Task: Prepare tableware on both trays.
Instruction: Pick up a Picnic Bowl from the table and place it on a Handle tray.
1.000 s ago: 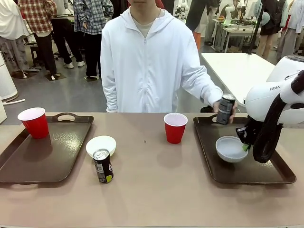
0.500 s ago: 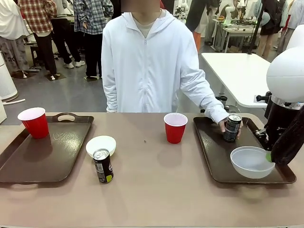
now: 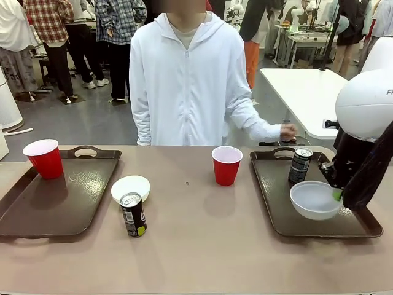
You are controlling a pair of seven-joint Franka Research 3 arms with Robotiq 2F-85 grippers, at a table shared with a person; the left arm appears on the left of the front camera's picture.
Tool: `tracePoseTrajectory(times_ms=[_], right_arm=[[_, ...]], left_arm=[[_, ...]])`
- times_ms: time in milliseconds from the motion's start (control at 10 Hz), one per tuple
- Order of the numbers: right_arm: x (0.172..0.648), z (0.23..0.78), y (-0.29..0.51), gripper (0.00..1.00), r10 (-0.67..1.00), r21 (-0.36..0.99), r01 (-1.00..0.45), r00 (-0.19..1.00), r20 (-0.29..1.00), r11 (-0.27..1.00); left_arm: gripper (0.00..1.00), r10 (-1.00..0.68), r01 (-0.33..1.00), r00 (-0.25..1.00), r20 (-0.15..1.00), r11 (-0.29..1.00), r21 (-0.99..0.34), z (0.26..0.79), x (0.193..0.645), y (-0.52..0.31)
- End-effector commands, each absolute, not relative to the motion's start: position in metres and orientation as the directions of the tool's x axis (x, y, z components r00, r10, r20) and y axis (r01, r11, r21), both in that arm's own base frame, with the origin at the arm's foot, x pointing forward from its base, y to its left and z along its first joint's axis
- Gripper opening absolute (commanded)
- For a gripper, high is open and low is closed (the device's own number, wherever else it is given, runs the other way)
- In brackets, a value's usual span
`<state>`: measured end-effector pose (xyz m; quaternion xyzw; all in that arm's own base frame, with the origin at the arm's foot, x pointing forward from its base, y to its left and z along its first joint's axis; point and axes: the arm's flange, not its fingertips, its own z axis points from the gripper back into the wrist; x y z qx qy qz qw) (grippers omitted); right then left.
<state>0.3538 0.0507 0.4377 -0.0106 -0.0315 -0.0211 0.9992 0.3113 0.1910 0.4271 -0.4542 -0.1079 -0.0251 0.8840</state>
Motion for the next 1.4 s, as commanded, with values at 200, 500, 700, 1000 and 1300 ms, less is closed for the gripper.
tracePoseTrajectory(times_ms=[200, 500, 700, 1000, 1300], right_arm=[[0.369, 0.375, 0.049, 0.04, -0.064, -0.016, 0.066, 0.992, 0.106, 0.998], [0.387, 0.359, 0.045, 0.04, -0.069, 0.005, 0.069, 0.991, 0.116, 0.998], [0.388, 0.36, 0.046, 0.51, -0.053, 0.028, 0.05, 0.992, 0.116, 0.998], [0.389, 0.363, 0.043, 0.67, -0.058, 0.038, 0.054, 0.992, 0.112, 0.998], [0.374, 0.391, 0.044, 1.0, -0.051, 0.054, 0.044, 0.99, 0.129, 0.998]], left_arm=[[1.0, 0.058, 0.148, 0.974, 0.221, 0.575, -0.805, 0.428, 0.311, 0.192], [1.0, 0.058, 0.148, 0.974, 0.221, 0.575, -0.805, 0.428, 0.311, 0.192], [1.0, 0.058, 0.148, 0.974, 0.221, 0.575, -0.805, 0.428, 0.311, 0.192], [1.0, 0.058, 0.148, 0.974, 0.221, 0.575, -0.805, 0.428, 0.311, 0.192], [1.0, 0.058, 0.148, 0.974, 0.221, 0.575, -0.805, 0.428, 0.311, 0.192]])
